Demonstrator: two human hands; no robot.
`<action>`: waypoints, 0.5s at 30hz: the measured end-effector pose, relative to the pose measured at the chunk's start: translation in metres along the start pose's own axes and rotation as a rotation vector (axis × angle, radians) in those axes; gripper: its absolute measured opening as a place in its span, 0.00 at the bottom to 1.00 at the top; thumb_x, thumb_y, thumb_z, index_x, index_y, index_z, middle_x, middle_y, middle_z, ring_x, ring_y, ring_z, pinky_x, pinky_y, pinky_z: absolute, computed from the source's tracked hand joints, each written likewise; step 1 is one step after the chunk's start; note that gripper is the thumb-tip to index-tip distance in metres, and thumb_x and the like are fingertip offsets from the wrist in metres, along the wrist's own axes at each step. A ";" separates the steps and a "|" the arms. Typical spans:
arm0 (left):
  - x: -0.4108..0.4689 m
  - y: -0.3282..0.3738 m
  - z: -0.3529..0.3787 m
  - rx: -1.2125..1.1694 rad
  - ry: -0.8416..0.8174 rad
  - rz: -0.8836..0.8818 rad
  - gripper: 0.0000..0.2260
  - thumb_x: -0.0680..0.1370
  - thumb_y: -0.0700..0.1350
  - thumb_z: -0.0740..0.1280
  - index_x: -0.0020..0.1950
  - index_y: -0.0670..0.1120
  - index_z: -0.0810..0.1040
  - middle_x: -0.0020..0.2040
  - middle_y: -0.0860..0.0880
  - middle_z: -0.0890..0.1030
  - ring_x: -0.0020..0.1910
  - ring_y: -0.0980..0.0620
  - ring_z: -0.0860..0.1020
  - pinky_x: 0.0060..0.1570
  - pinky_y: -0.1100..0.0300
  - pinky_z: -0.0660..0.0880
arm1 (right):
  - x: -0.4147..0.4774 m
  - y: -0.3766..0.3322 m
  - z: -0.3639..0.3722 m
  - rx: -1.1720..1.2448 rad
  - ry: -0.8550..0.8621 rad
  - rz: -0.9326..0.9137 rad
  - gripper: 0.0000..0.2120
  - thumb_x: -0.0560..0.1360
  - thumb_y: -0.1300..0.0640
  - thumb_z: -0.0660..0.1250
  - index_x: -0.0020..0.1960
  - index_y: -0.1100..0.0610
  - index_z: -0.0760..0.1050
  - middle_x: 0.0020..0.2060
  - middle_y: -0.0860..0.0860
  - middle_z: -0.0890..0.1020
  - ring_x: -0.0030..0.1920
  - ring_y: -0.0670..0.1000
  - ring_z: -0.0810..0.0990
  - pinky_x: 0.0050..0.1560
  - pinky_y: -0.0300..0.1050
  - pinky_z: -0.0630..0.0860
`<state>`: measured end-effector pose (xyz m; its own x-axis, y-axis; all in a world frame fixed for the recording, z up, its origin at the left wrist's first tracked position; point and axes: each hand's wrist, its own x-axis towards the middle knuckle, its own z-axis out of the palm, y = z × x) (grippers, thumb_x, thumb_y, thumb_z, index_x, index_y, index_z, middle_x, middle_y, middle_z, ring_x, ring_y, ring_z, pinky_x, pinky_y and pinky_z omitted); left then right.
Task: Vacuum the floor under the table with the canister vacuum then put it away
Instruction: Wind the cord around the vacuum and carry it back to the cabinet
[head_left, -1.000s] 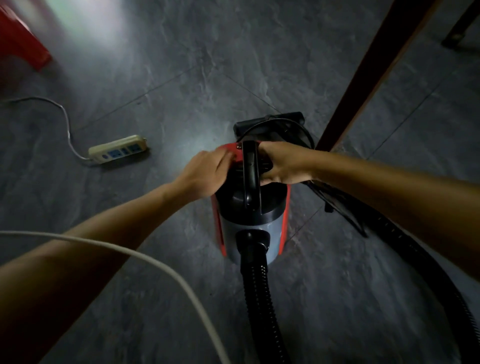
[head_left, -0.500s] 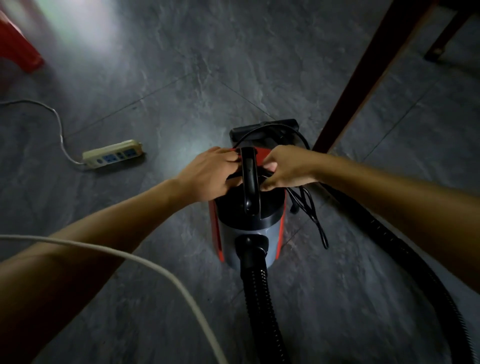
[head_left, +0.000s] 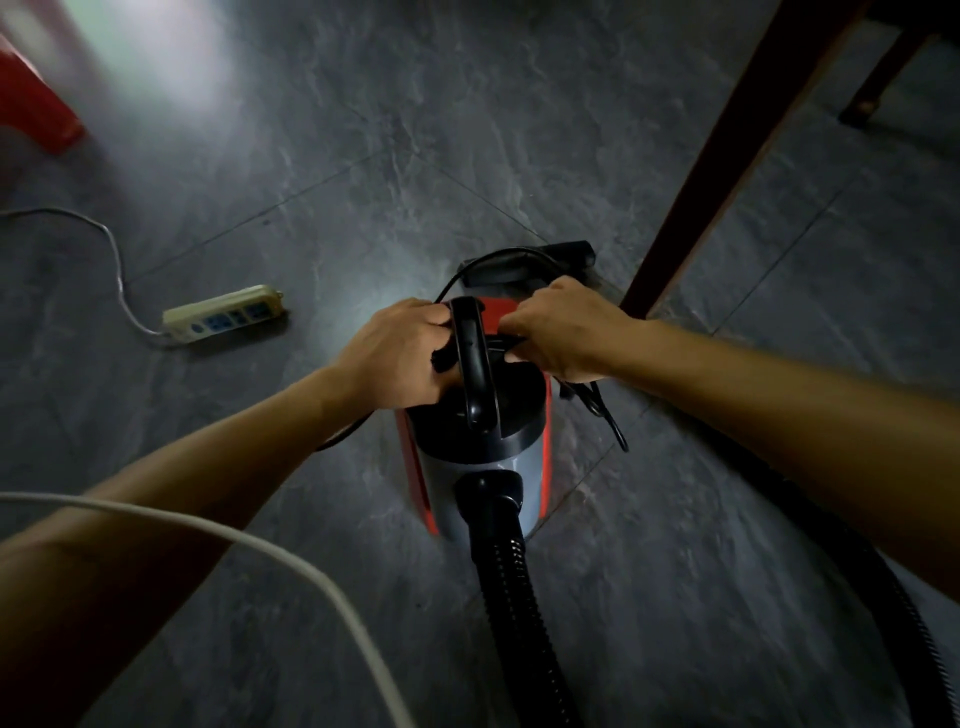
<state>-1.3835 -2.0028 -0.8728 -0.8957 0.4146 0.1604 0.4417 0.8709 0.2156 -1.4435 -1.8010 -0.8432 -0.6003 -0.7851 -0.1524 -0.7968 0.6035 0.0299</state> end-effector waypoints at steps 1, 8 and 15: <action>-0.002 -0.003 0.000 0.004 -0.026 0.014 0.18 0.71 0.54 0.60 0.38 0.41 0.80 0.43 0.46 0.79 0.38 0.47 0.76 0.39 0.55 0.74 | 0.000 0.000 0.001 0.001 0.011 -0.010 0.12 0.80 0.44 0.59 0.56 0.49 0.75 0.45 0.48 0.79 0.51 0.53 0.77 0.59 0.49 0.65; -0.009 0.002 0.006 -0.193 -0.029 -0.103 0.12 0.76 0.45 0.63 0.55 0.39 0.75 0.55 0.43 0.74 0.48 0.48 0.75 0.50 0.58 0.72 | -0.004 0.002 0.004 0.023 -0.038 0.062 0.21 0.79 0.40 0.57 0.61 0.54 0.75 0.55 0.52 0.77 0.56 0.54 0.75 0.53 0.50 0.75; -0.013 -0.008 -0.006 0.194 -0.082 0.069 0.11 0.78 0.47 0.60 0.50 0.39 0.75 0.49 0.41 0.78 0.45 0.44 0.77 0.52 0.51 0.74 | -0.004 -0.008 -0.003 -0.049 -0.048 -0.004 0.17 0.79 0.47 0.57 0.59 0.58 0.74 0.55 0.55 0.78 0.57 0.56 0.74 0.58 0.52 0.74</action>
<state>-1.3747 -2.0166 -0.8709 -0.8685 0.4879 0.0874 0.4909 0.8711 0.0161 -1.4351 -1.8029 -0.8401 -0.5942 -0.7791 -0.1997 -0.8022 0.5920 0.0772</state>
